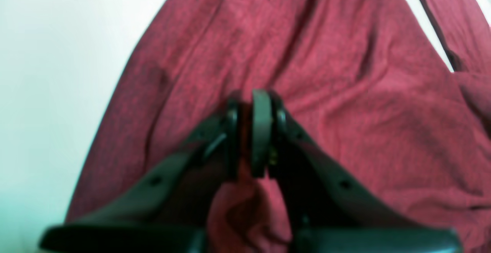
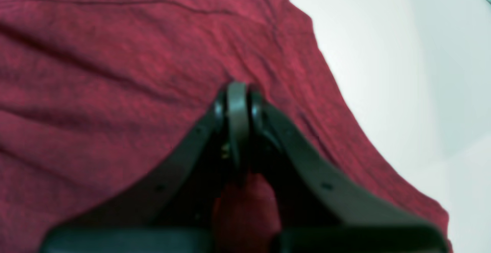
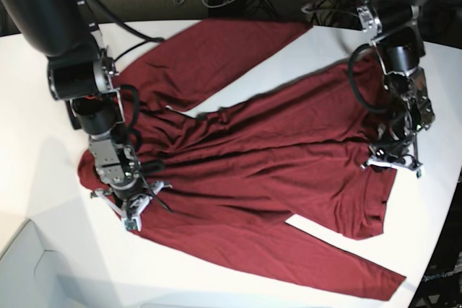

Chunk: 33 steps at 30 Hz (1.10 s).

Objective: Layout the t-shirt on the table in an organized manner, then fold the t-shirt properly
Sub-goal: 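Lift and shake the shirt body with both grippers to flatten it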

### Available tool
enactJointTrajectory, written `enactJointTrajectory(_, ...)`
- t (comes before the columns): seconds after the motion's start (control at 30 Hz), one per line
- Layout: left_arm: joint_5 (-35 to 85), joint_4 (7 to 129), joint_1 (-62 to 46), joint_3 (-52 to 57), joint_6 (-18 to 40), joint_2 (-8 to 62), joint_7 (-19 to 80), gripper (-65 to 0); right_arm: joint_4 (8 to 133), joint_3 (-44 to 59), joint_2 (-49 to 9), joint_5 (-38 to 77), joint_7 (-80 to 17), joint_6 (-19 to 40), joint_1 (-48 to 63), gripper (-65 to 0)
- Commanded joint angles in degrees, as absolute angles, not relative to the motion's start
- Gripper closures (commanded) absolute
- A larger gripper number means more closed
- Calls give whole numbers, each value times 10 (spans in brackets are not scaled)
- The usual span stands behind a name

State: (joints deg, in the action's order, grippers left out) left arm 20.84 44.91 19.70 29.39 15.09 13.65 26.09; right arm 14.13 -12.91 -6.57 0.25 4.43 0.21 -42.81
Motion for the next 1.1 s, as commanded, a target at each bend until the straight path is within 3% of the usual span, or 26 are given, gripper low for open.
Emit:
enactJointTrajectory(0.0,188,446,196,295,131,155,288,-53,145,-126,-75,0,46,1,-442,0)
enactJointTrajectory(0.4,191,452,175,296,132,175,307,-53,149,-126,-102,1,44,-2,-429,0)
enactJointTrajectory(0.53,192,455,175,296,133,174,346,-53,149,-126,-104,2,44,-65,-428,0)
enactJointTrajectory(0.6,192,478,175,296,133,172,358,-53,149,-126,-106,2,44,-89,-428,0)
enactJointTrajectory(0.83,192,603,160,297,133,159,393,-53,151,-125,-106,3,44,-91,-428,0)
enactJointTrajectory(1.07,192,714,161,297,133,140,405,-53,258,-125,-105,3,15,-92,-394,0)
